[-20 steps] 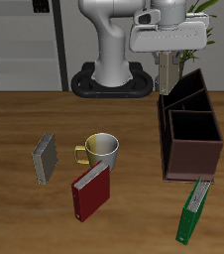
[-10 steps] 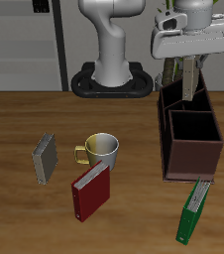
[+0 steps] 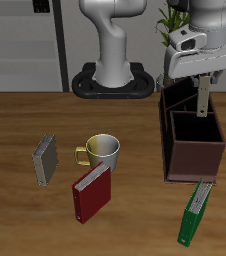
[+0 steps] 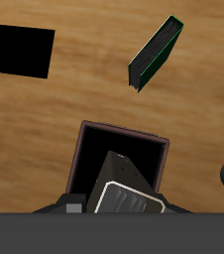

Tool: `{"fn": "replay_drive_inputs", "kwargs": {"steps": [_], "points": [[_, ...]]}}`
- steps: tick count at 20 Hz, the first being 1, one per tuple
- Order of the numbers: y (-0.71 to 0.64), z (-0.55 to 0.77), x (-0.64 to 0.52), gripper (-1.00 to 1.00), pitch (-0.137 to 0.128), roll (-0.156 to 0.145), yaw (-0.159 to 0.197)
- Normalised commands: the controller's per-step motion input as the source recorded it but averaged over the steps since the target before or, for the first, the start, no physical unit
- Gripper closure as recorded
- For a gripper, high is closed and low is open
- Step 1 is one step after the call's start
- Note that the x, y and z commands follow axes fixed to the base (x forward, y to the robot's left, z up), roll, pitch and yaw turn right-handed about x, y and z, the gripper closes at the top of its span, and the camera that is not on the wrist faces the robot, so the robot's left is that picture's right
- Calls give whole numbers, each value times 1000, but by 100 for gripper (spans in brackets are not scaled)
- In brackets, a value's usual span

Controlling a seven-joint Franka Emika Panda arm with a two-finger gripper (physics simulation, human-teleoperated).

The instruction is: Place the left yellow book into the left desk caddy's right compartment and place the right yellow book into the left desk caddy's right compartment and place the red book into the left desk caddy's left compartment

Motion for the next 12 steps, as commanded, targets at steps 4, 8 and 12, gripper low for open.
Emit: {"fn": "replay_drive_inputs", "kwargs": {"steps": [4, 8, 12], "points": [[64, -209, 180, 100, -4, -23, 73], [60, -249, 114, 100, 26, 2, 16], [117, -203, 84, 100, 26, 9, -3]]}}
